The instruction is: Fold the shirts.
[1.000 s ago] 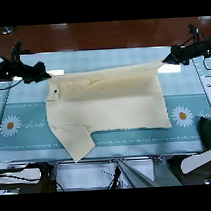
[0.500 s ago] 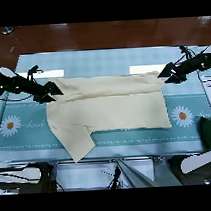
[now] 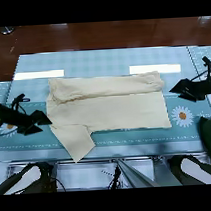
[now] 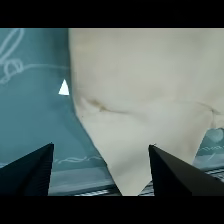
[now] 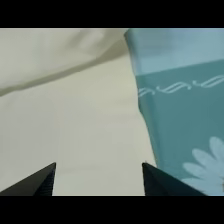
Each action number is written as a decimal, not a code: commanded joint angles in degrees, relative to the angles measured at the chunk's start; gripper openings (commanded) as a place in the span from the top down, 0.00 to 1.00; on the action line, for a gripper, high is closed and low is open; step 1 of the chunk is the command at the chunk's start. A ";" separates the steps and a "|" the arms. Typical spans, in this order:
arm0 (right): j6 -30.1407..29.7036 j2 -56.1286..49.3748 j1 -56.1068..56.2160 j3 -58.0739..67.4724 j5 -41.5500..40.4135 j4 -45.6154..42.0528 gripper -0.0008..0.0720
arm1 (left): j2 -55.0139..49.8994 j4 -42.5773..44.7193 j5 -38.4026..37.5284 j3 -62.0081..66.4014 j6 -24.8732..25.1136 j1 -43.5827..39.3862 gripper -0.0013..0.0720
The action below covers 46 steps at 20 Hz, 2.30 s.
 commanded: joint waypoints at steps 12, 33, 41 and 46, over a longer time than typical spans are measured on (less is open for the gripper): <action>4.42 11.37 -12.20 -13.79 -2.38 -3.54 0.13 | 9.94 -23.19 20.46 -25.33 7.93 -4.20 0.82; -3.39 -1.16 -14.75 -24.41 -0.55 12.28 0.13 | 9.97 -27.52 21.20 -25.20 12.41 -4.59 0.95; -5.18 -4.70 -2.21 -20.39 -2.86 11.80 0.96 | 9.97 -27.45 22.08 -24.87 12.46 -4.52 0.95; -3.54 -4.70 -2.08 -6.23 4.24 6.84 0.96 | 9.97 -27.50 16.44 -13.22 13.66 -0.76 0.95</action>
